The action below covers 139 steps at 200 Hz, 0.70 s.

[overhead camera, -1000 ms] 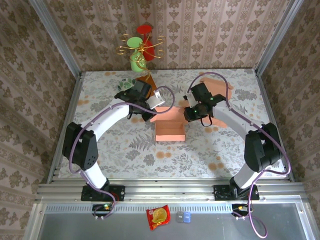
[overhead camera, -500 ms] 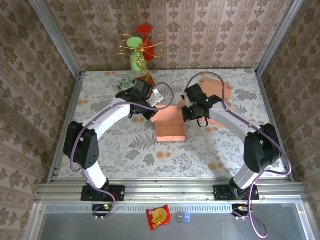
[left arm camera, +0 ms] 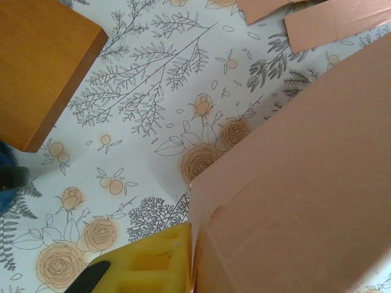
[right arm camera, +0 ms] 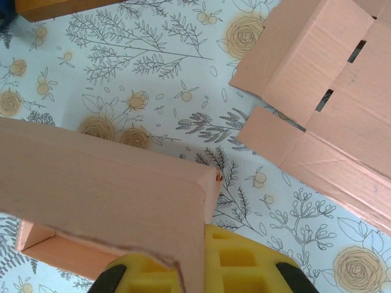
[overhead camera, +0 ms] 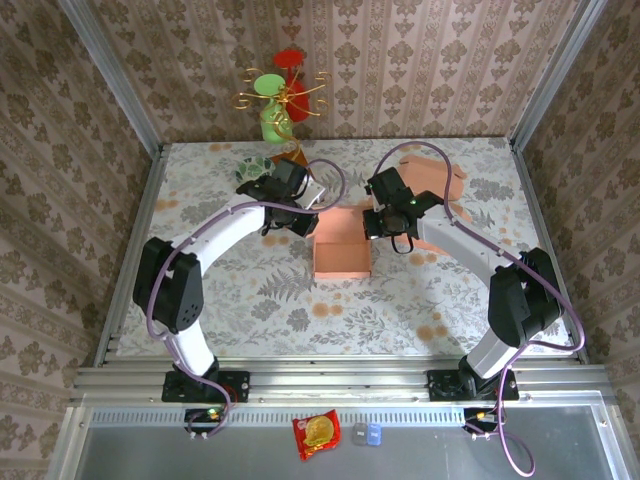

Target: Fold the paper box

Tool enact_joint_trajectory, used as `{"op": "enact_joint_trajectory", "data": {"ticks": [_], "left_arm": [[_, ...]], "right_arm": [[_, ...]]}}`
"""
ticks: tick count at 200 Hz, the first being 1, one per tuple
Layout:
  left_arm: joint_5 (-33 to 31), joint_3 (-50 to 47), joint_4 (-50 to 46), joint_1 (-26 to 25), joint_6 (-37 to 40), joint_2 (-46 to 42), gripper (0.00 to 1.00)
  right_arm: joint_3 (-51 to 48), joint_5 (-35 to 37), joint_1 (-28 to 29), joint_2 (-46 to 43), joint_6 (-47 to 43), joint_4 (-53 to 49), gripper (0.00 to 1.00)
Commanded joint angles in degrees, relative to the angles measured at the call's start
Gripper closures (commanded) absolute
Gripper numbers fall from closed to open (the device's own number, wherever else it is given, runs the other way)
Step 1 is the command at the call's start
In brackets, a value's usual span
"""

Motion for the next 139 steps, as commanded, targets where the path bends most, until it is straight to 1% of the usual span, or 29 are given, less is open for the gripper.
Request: {"op": "enact_joint_trajectory", "data": {"ticks": [1, 29, 57, 74, 104, 139], "left_arm": [[0.8, 1.4, -0.5, 0.3, -2.4, 0.6, 0.83], [1.2, 0.8, -0.1, 0.7, -2.8, 0.3, 0.86], [1.0, 0.8, 0.6, 0.7, -3.6, 0.4, 0.96], [-0.1, 1.0, 0.9, 0.6, -5.0, 0.5, 1.0], [-2.5, 1.1, 1.7, 0.6, -9.2, 0.5, 1.0], [-4.3, 0.1, 5.9, 1.3, -14.6, -0.7, 1.0]], "right_arm": [[1.0, 2.1, 0.4, -1.8, 1.6, 1.5, 1.0], [1.2, 1.9, 0.5, -1.7, 1.6, 1.4, 1.0], [1.3, 1.7, 0.7, -1.5, 1.9, 1.4, 1.0], [1.2, 1.7, 1.1, -1.4, 2.5, 1.4, 1.0], [0.9, 1.6, 1.5, -1.0, 4.3, 4.1, 1.0], [2.6, 0.8, 1.5, 1.4, 6.9, 6.7, 1.0]]}}
